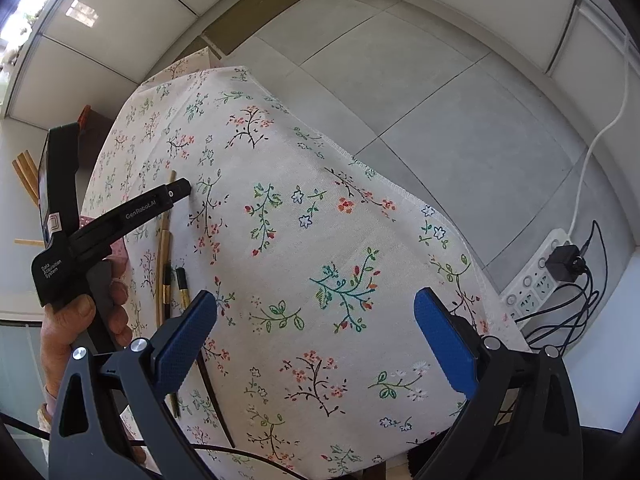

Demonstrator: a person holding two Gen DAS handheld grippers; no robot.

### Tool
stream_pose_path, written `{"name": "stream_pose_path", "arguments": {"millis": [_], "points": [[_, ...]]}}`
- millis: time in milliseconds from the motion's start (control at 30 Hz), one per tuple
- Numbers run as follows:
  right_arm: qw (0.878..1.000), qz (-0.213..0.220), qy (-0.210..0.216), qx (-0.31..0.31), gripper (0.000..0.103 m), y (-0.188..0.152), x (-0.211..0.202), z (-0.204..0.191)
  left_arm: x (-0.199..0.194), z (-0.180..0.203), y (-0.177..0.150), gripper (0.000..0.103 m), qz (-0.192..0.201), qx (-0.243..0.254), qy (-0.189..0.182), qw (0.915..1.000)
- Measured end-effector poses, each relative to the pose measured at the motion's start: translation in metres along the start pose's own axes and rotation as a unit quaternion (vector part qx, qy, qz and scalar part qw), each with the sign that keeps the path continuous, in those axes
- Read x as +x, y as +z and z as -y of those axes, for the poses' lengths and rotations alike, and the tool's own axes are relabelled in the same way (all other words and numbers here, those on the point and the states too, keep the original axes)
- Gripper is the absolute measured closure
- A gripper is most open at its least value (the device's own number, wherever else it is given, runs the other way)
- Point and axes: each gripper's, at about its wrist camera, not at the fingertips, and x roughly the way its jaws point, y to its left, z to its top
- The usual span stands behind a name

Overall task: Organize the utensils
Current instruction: 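Lower the left gripper onto a loose wooden chopstick and close it, then lift the chopstick upright with the left gripper while the right gripper grasps a black-tipped chopstick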

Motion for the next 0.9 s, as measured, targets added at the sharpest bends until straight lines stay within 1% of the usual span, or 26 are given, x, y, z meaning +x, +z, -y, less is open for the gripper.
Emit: {"name": "stream_pose_path", "arguments": {"millis": [33,67,133,300,467,567,700,800,900], "points": [[1.0,-0.002,-0.002,-0.002,0.007,0.0,0.001,-0.001,-0.001,-0.002,0.0,0.079,0.002,-0.002,0.003,1.0],[1.0,-0.003,-0.004,-0.005,0.007,0.0,0.002,-0.002,-0.001,-0.006,0.0,0.096,-0.001,-0.008,0.002,1.0],[1.0,-0.003,-0.007,-0.007,0.007,-0.001,0.003,-0.004,-0.001,-0.01,-0.002,0.096,0.001,-0.015,-0.006,0.9999],[1.0,-0.008,-0.013,-0.015,0.007,-0.002,0.007,-0.009,-0.012,-0.011,-0.015,0.097,0.016,-0.014,0.009,0.9997],[0.999,-0.007,-0.013,-0.03,0.007,-0.003,0.009,-0.02,-0.048,-0.017,-0.036,0.098,0.045,-0.019,0.007,0.9988],[0.999,-0.009,-0.009,-0.036,0.007,-0.006,0.012,-0.03,-0.079,-0.019,-0.053,0.099,0.069,-0.013,0.009,0.9975],[0.998,-0.009,-0.015,-0.068,0.007,-0.016,0.019,-0.054,-0.128,-0.027,-0.09,0.099,0.109,-0.024,0.013,0.9937],[0.996,-0.006,-0.017,-0.086,0.007,-0.021,0.023,-0.073,-0.172,-0.038,-0.115,0.099,0.151,-0.046,0.003,0.9874],[0.995,-0.006,-0.019,-0.101,0.007,-0.027,0.028,-0.092,-0.216,-0.049,-0.137,0.099,0.199,-0.058,0.001,0.9783]]}}
